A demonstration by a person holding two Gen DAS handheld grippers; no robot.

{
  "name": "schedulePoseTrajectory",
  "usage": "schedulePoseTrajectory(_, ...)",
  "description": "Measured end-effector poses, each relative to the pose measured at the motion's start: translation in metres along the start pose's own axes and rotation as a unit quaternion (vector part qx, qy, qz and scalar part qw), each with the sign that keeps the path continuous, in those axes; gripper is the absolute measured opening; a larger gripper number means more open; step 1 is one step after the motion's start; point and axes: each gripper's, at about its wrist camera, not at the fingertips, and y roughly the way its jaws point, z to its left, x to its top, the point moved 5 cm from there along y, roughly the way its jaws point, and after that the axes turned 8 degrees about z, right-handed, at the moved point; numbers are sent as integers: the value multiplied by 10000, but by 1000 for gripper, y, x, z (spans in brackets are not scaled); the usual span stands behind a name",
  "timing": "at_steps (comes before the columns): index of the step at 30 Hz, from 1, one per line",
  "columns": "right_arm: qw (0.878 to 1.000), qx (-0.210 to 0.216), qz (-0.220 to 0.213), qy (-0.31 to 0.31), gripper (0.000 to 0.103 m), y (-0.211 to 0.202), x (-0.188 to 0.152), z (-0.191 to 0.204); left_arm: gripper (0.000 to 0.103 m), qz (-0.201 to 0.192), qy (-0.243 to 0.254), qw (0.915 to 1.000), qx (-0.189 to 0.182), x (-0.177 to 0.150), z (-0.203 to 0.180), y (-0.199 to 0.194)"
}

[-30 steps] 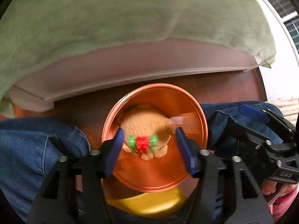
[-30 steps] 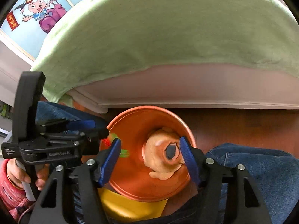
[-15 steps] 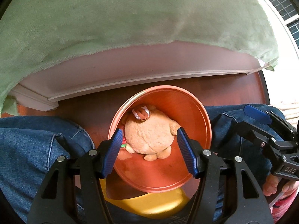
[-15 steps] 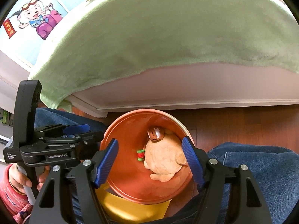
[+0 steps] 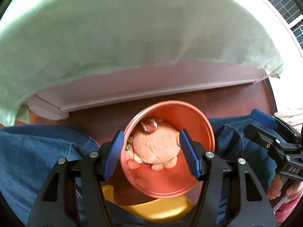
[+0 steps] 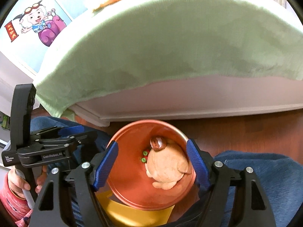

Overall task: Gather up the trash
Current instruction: 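Open both grippers over the orange bucket, dropping the car and knit toy, then grasp the white crumpled tissue with the left gripper and lift it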

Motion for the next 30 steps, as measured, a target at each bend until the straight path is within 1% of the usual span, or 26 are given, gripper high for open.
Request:
schedulePoseTrajectory(1, 10000, -26, -78, -46, 74, -5, 3, 2, 67, -79, 0, 10000, 26, 2, 0, -5)
schedulePoseTrajectory(3, 9997, -67, -223, -114, 76, -13, 7, 5, 68, -324, 39, 9994, 99, 8, -1, -20)
schedulePoseTrajectory(6, 9989, -34, -432, -188, 78, -27, 14, 10, 72, -641, 51, 9978, 177, 17, -1, -41)
schedulePoseTrajectory(8, 9980, -15, -592, -231, 80, -37, 20, 13, 74, -965, 57, 9951, 209, 26, -1, -62)
schedulePoseTrajectory(13, 9951, -41, -931, -337, 83, -59, 28, 17, 83, -1543, 53, 9875, 302, 50, 3, -99)
schedulePoseTrajectory(15, 9942, -30, -1017, -345, 84, -66, 31, 19, 83, -1652, -36, 9860, 233, 62, 7, -110)
schedulePoseTrajectory(18, 9932, 0, -1110, -359, 84, -72, 32, 21, 84, -1793, -216, 9836, -3, 84, 11, -125)
schedulePoseTrajectory(21, 9926, -19, -1155, -374, 84, -74, 29, 22, 84, -1917, -376, 9805, -230, 115, 13, -140)
schedulePoseTrajectory(23, 9925, -25, -1167, -362, 84, -75, 28, 22, 84, -1975, -435, 9788, -319, 130, 12, -145)
schedulePoseTrajectory(27, 9922, -21, -1211, -278, 84, -75, 23, 21, 84, -1890, -755, 9777, -513, 173, 15, -141)
schedulePoseTrajectory(30, 9917, -31, -1265, -223, 84, -78, 19, 19, 84, -1845, -840, 9781, -465, 199, 15, -137)
